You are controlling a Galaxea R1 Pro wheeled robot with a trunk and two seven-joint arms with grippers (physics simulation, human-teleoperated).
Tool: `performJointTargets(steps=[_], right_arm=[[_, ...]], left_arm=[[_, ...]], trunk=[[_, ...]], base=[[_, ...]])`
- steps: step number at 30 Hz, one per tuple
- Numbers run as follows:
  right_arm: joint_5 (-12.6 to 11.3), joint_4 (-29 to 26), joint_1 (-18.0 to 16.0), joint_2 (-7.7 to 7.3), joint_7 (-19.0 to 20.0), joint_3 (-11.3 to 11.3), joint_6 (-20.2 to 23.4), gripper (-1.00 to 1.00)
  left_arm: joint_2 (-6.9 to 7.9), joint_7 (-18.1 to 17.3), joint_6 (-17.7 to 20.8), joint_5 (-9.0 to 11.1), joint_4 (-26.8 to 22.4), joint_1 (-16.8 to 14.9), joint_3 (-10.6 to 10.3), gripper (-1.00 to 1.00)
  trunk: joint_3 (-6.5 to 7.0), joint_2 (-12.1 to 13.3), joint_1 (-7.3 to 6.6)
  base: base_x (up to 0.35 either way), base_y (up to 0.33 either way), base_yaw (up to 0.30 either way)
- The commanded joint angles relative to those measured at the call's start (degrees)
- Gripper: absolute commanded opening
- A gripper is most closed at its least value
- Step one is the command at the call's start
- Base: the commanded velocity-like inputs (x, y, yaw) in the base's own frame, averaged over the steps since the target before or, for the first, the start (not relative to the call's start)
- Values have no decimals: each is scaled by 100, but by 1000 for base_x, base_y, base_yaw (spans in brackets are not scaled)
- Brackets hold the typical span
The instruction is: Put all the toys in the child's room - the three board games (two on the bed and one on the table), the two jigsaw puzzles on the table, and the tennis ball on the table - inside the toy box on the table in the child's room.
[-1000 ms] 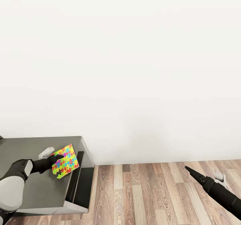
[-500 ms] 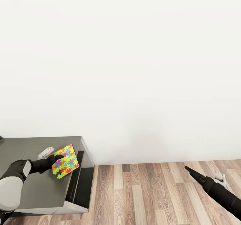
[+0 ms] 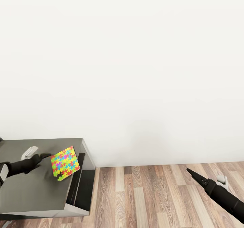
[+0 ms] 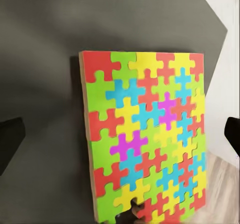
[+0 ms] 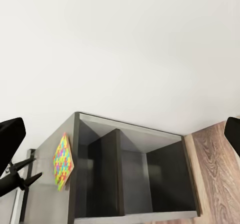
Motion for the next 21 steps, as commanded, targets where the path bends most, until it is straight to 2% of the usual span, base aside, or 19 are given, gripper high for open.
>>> performJointTargets(steps=[1, 6, 10, 16, 21], right_arm=[[-12, -3, -1, 0, 4, -2, 31, 100], [-12, 0, -1, 17, -27, 10, 30, 100], [-8, 1, -1, 31, -55, 20, 25, 100], [-1, 8, -1, 35, -112, 199, 5, 100], [3, 25, -11, 30, -273, 500, -13, 100]], left_arm=[[51, -139, 46, -59, -6, -7, 46, 100], [279, -679, 105, -97, -11, -4, 43, 100], [450, -1221, 146, -236, -20, -3, 42, 100], [576, -2217, 166, -643, -46, -2, 10, 100], [592, -3126, 168, -1014, -231, -2, -261, 100]], trunk=[[-9, -10, 4], [-9, -10, 4], [-9, -10, 4], [-9, -10, 4], [-9, -10, 4]], base=[[0, 0, 0], [0, 0, 0], [0, 0, 0], [0, 0, 0], [0, 0, 0]])
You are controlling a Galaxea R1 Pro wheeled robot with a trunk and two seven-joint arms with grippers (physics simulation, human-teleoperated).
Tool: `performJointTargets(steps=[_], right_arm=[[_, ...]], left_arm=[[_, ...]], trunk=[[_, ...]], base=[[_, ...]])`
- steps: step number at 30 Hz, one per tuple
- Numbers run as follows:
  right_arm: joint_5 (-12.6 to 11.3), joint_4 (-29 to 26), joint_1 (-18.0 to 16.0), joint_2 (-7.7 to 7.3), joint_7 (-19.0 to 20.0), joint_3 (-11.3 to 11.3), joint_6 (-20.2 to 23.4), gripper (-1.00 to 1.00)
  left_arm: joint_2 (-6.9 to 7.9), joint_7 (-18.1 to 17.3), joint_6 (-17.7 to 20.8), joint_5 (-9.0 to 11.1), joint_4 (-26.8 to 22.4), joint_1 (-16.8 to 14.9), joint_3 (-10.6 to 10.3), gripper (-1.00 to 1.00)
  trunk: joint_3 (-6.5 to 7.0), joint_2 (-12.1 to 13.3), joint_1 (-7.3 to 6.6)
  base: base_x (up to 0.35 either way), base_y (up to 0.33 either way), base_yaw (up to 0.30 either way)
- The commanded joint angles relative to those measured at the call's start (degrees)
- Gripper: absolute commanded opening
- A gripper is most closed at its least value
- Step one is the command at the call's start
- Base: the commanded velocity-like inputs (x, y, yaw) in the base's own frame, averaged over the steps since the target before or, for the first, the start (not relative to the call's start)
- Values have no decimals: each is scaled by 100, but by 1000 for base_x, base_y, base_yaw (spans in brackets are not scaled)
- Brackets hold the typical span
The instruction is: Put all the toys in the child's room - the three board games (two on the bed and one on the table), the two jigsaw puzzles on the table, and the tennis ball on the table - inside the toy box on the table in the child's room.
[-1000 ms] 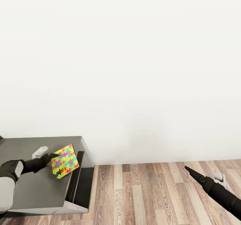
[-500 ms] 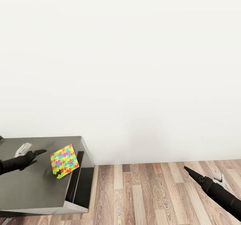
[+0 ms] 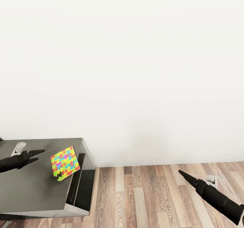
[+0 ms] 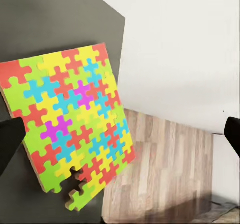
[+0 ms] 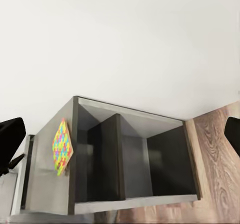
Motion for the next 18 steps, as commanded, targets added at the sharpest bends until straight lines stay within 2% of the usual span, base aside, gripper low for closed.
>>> performJointTargets(steps=[1, 5, 6, 7, 12, 13, 18], right_arm=[[-14, 0, -6, 1, -54, 58, 19, 100], [-26, 20, -83, 23, -394, 345, -92, 100], [-32, 35, -141, 39, -619, 547, -156, 100], [-35, 47, -172, 49, -740, 665, -180, 100], [-46, 181, -380, 106, -1357, 1338, -263, 100], [-46, 333, -527, 156, -1600, 1631, -297, 100], [-28, 929, -937, 399, -1997, 2204, -458, 100]], left_arm=[[-8, -237, 60, -116, -67, -9, -44, 100], [-24, -957, 54, -243, -338, -6, -433, 100], [-28, -1226, 47, -271, -458, 4, -623, 100], [-30, -1317, 44, -280, -506, 8, -704, 100], [-34, -1364, 32, -283, -640, 20, -952, 100], [-37, -1364, 23, -278, -667, 22, -1002, 100], [-39, -1364, 5, -272, -699, 25, -1067, 100]], trunk=[[-9, -10, 3], [-9, -10, 3], [-9, -10, 3], [-9, -10, 3], [-9, -10, 3], [-9, -10, 3], [-9, -10, 3]], base=[[0, 0, 0], [0, 0, 0], [0, 0, 0], [0, 0, 0], [0, 0, 0], [0, 0, 0], [0, 0, 0]])
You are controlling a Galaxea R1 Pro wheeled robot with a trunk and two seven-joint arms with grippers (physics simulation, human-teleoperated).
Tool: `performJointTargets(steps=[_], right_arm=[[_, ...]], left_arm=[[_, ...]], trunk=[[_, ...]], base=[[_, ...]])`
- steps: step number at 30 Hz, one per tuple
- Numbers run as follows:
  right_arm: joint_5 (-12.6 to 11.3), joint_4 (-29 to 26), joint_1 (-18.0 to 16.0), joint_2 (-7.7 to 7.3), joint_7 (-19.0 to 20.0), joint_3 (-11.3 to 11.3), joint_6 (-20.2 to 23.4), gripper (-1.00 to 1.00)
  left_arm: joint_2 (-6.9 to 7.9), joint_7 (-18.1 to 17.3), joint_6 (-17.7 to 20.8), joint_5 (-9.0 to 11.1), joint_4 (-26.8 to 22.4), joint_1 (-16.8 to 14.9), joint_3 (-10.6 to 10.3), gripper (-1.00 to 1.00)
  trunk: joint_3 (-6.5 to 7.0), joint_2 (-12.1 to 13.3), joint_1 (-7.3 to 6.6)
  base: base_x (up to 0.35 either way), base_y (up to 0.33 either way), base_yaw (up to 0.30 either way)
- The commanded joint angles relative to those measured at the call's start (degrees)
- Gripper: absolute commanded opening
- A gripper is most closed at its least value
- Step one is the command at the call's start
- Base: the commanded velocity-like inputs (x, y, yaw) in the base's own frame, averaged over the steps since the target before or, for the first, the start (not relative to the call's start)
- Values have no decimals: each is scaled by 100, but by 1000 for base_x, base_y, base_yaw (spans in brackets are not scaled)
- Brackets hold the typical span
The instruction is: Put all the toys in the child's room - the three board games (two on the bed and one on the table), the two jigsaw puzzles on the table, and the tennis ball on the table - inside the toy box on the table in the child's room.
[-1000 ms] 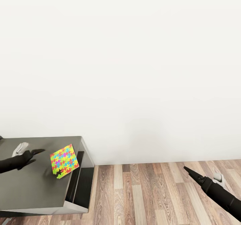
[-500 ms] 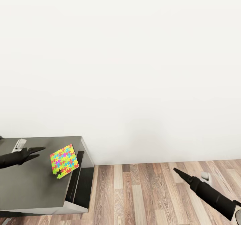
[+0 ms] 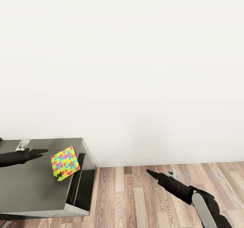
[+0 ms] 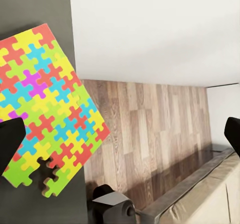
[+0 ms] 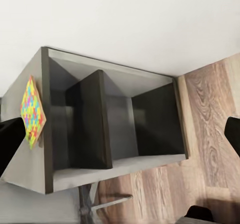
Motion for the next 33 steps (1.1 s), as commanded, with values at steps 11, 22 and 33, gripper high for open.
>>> performJointTargets(steps=[11, 22, 33], right_arm=[[8, 1141, -702, 310, -176, 424, -255, 100], [18, 1717, -1109, 558, -186, 830, -561, 100], [-1, 2316, -1512, 759, -133, 1031, -592, 100]], left_arm=[[-30, -46, 39, -47, -17, -6, 0, 100], [-51, -46, 28, -40, -18, -6, -9, 100], [-47, -46, 31, -39, -14, -7, -18, 100]], trunk=[[-10, -11, 3], [-10, -11, 3], [-10, -11, 3]], base=[[0, 0, 0], [0, 0, 0], [0, 0, 0]])
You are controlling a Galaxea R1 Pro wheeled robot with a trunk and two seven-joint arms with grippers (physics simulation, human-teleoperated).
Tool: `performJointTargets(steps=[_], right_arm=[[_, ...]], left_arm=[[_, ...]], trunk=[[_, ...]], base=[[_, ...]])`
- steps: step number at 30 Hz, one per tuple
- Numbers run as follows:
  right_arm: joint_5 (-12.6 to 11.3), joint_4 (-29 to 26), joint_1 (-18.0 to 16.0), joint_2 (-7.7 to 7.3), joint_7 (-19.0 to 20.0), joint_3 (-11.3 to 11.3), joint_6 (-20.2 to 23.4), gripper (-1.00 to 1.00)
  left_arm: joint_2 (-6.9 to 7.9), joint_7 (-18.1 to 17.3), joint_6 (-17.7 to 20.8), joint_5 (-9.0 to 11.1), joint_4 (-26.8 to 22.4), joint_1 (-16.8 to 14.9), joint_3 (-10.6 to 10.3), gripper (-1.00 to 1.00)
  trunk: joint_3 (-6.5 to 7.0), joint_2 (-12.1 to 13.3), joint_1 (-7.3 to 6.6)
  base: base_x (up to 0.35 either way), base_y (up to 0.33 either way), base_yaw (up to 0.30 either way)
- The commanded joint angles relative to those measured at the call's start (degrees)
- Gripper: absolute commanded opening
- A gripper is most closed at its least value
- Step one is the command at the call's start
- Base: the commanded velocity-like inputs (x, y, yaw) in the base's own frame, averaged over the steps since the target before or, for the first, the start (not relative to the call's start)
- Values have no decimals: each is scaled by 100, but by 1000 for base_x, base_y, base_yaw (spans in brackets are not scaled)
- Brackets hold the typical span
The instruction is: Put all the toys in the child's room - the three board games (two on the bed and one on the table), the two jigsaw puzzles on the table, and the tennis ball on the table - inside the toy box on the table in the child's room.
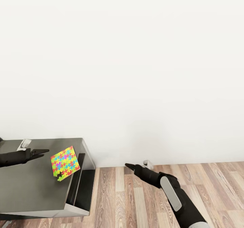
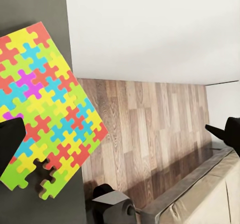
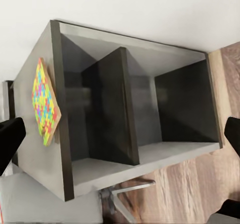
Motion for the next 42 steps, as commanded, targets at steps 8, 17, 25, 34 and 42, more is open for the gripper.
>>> performJointTargets(steps=[8, 17, 25, 34, 42], right_arm=[[-4, -67, -43, 153, 61, 64, 62, 100], [3, -157, -49, 244, 42, 539, 46, 100], [11, -166, -49, 347, 49, 735, 38, 100], [5, -169, -49, 318, 96, 749, 38, 100], [4, -169, -49, 297, 103, 740, 34, 100]], left_arm=[[10, -46, 65, -60, 0, -9, 6, 100], [60, -46, 66, -60, 6, -9, 1, 100], [68, -46, 66, -60, 18, -9, -64, 100], [75, -46, 72, -53, 51, -9, -529, 100], [136, -46, 82, -50, 161, -9, -609, 100]], trunk=[[-10, -11, 3], [-10, -11, 3], [2, -11, 3], [54, -11, 3], [70, -11, 3]], base=[[0, 0, 0], [0, 0, 0], [0, 0, 0], [0, 0, 64], [0, 0, 36]])
